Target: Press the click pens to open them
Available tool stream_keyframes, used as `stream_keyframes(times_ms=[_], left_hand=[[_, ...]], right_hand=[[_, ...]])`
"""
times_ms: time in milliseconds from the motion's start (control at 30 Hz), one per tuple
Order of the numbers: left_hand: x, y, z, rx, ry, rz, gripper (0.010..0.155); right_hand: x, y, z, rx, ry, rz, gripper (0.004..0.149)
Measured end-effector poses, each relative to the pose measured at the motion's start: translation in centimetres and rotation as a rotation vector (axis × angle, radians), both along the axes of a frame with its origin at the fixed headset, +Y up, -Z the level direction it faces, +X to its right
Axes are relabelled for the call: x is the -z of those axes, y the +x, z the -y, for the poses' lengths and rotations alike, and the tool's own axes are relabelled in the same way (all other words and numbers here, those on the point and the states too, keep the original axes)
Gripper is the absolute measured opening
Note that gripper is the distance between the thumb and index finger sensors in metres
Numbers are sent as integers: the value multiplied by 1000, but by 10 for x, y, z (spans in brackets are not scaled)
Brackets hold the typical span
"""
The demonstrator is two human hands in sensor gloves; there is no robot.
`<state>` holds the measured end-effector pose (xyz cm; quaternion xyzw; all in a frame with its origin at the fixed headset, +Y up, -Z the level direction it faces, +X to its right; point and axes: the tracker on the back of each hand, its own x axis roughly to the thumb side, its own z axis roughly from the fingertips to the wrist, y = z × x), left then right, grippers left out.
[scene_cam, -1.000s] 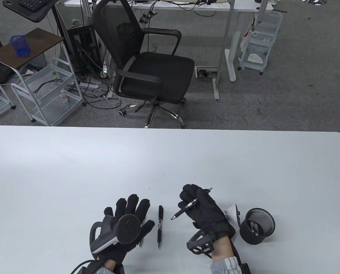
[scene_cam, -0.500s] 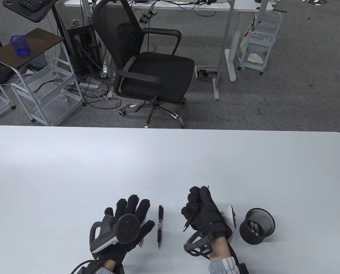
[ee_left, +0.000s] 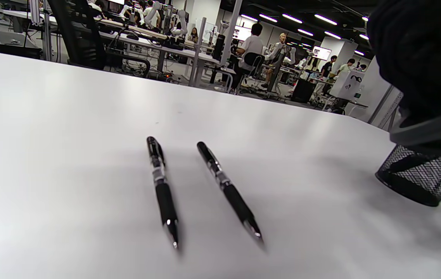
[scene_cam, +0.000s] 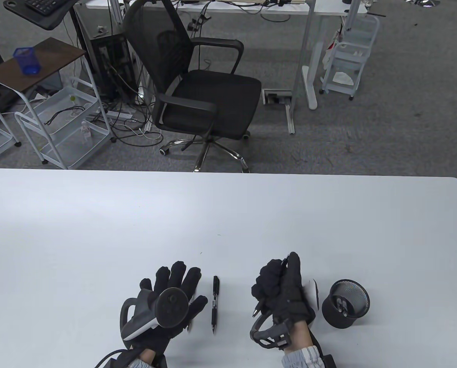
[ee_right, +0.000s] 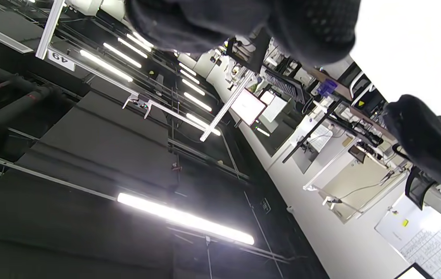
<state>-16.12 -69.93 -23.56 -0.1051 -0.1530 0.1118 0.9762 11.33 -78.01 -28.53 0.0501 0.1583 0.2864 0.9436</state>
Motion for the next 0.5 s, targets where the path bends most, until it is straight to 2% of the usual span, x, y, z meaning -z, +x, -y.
stream_keyframes(times_ms=[500], left_hand=[[0, 0, 0, 3, 1, -1, 69]], right_hand=[[-1, 0, 2, 8, 3, -1, 63]])
